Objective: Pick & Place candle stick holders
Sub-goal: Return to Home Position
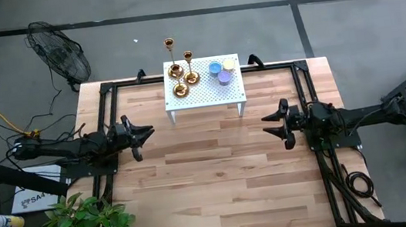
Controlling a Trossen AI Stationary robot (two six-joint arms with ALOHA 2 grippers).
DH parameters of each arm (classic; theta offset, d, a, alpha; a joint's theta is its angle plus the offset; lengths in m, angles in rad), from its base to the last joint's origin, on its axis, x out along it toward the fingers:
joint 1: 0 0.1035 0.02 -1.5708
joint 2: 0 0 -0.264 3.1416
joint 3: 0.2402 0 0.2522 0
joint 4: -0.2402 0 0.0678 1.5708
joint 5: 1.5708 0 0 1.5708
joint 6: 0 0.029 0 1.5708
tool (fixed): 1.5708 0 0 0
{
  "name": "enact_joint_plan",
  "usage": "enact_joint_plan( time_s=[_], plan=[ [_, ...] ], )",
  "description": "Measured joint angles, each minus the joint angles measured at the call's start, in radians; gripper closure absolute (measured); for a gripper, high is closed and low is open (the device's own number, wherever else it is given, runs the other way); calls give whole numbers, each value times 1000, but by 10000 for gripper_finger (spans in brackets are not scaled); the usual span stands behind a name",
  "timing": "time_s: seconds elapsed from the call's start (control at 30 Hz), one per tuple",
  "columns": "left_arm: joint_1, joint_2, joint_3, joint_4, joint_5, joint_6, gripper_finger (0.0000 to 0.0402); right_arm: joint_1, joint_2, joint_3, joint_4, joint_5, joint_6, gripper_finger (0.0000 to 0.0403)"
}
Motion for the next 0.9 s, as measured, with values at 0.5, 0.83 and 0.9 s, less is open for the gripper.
enact_joint_plan(
  time_s=[0.5,0.83,0.9],
  plan=[
    [0,0,0,-96,66,20,337,0,-86,0,-109,17,20,206],
    [0,-87,0,-51,193,188,337,0,-86,0,-109,11,20,206],
    [0,-133,0,-113,212,185,337,0,-86,-1,-109,11,20,206]
  ],
)
